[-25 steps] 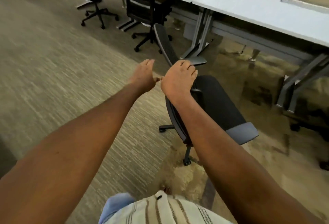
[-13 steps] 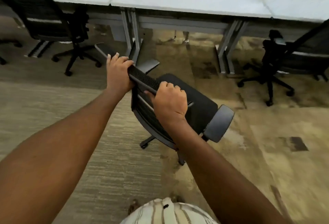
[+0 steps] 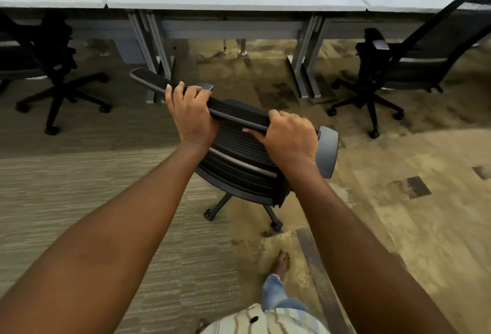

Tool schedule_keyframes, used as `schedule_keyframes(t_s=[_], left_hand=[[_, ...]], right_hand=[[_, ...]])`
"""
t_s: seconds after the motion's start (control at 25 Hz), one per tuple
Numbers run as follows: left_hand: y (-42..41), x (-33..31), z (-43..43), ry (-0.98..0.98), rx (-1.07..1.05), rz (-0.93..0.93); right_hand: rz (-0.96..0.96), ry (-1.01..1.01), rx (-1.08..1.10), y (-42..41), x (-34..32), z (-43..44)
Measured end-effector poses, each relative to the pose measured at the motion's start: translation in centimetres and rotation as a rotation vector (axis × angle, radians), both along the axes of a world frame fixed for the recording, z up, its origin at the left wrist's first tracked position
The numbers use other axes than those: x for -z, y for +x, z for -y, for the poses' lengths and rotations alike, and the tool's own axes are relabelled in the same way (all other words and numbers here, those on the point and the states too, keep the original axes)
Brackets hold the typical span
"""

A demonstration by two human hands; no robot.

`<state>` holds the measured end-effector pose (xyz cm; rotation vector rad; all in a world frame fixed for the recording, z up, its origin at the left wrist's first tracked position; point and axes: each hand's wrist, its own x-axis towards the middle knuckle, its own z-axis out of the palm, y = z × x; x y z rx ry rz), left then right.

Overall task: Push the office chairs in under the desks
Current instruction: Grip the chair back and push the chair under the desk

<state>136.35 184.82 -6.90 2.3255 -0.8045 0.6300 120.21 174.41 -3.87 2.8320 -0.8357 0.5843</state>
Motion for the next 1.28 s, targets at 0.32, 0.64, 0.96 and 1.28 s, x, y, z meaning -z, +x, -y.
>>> schedule_keyframes(t_s=[0.32,0.64,0.96,1.28], left_hand=[[0.4,0.6,11.1,0.007,-0.141,0.016],[2.8,-0.1,21.5,0.153,0.023,-0.089],[8.6,0.1,30.1,0.209,0.078,-0.106],[14.8,4.4,35.8,0.18,0.129,0.217]], right_hand=[[0.026,-0.058,-0.142,2.4,0.9,14.1],[0.004,-0.064,-0.153,6.6,1.6,27.8],[0.185,0.043,-0.107,11.3,4.7,34.9],[0.095,-0.056,-0.046,16.2,5.9,40.7]])
